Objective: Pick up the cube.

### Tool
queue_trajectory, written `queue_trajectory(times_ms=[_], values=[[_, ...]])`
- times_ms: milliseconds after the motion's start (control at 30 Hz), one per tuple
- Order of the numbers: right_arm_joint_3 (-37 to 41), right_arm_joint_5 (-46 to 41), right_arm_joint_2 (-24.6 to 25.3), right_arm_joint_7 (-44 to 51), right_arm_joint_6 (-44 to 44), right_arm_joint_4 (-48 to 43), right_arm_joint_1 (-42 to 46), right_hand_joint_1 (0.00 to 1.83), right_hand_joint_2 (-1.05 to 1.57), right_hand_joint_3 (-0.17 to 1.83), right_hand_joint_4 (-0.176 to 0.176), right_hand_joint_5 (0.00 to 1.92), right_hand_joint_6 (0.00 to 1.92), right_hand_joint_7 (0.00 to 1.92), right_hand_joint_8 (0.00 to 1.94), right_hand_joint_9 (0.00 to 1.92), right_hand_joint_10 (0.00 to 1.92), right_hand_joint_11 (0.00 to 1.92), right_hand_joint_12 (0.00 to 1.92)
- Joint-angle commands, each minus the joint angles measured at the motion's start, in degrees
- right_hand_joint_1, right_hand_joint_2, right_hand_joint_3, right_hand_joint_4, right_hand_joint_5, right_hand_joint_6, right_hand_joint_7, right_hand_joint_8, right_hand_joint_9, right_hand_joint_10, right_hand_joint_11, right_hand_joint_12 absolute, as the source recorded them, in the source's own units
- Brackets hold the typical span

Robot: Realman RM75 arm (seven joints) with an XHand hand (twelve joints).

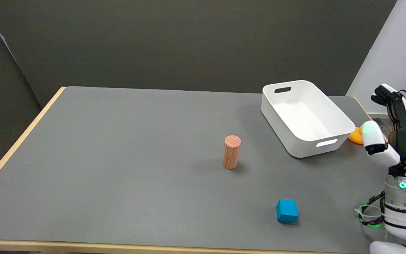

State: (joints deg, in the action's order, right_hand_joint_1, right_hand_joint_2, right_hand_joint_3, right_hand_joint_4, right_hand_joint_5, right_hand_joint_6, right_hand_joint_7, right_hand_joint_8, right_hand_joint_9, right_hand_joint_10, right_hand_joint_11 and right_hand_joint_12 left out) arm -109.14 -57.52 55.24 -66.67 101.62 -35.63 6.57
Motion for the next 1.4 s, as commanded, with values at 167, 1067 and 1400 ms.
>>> queue_trajectory(times_ms=[167,1067,1400], values=[[-0.37,9.04,-0.77,3.50,2.68,-4.24,8.94,0.44,0.66,0.96,0.015,0.26,0.52,0.33,0.43,0.28,0.86,0.03,1.16],[-8.89,29.45,-1.94,31.33,2.32,-10.88,25.16,0.62,0.66,0.85,-0.041,0.42,0.84,0.58,0.72,0.50,1.18,0.18,1.39],[-8.76,32.23,-2.49,33.23,-0.28,-12.86,23.60,0.63,0.63,0.88,-0.033,0.40,0.76,0.57,0.71,0.50,1.17,0.19,1.40]])
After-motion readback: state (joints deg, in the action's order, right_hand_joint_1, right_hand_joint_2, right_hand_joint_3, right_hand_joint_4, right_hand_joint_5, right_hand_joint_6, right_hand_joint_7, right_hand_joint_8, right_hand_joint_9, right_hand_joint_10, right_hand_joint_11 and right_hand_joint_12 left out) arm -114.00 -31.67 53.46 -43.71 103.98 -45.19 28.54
